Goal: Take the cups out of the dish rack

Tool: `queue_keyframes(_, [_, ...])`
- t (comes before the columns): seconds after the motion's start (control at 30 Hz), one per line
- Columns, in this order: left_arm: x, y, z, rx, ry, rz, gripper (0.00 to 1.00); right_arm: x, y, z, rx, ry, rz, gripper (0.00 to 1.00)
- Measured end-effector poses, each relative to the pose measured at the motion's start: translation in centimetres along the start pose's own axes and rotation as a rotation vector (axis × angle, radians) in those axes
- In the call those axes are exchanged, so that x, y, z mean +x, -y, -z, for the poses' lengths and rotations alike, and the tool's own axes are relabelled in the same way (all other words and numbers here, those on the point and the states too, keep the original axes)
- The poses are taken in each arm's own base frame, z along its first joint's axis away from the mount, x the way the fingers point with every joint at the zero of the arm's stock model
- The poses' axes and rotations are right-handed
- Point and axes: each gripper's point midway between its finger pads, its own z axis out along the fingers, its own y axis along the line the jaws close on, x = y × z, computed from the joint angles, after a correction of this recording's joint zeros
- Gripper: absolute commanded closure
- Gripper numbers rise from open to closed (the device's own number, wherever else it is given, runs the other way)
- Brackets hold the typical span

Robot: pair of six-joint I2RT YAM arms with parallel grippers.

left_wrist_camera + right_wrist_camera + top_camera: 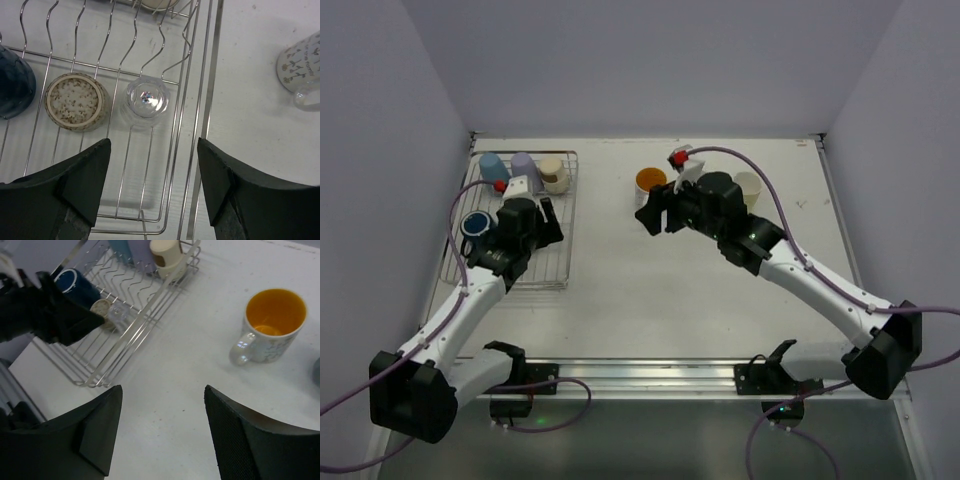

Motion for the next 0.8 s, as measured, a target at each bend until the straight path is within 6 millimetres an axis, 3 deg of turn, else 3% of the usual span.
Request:
queue_keyframes(0.13, [0.3, -0.4, -1.8, -0.059, -0.034, -0.007, 0.30, 2.3, -2.1, 1.7, -0.071, 0.014, -0.057, 0.37])
queue_keyframes(0.3, [0.3, -0.5, -4.2, -0.113, -0.061, -0.021, 0.32, 4.8, -1.8, 2.6, -0.068, -0.008, -0.095, 0.41])
queue_keyframes(0.6, [1.5, -1.5, -8.0, -0.209, -0.127, -0.048, 0.34, 3.6, -2.3, 5.6, -0.112, 0.080, -0.101, 0.41])
queue_keyframes(0.73, [1.9, -1.7, -8.9, -0.231, -0.137, -0.049, 0.48, 3.2, -2.7, 6.6, -0.142, 0.109, -0.099, 0.41])
queue_keyframes(0.8, [1.8, -1.7, -9.2, -0.237, -0.132, -0.044, 0.60, 3.6, -2.7, 6.8, -0.147, 0.104, -0.099, 0.41])
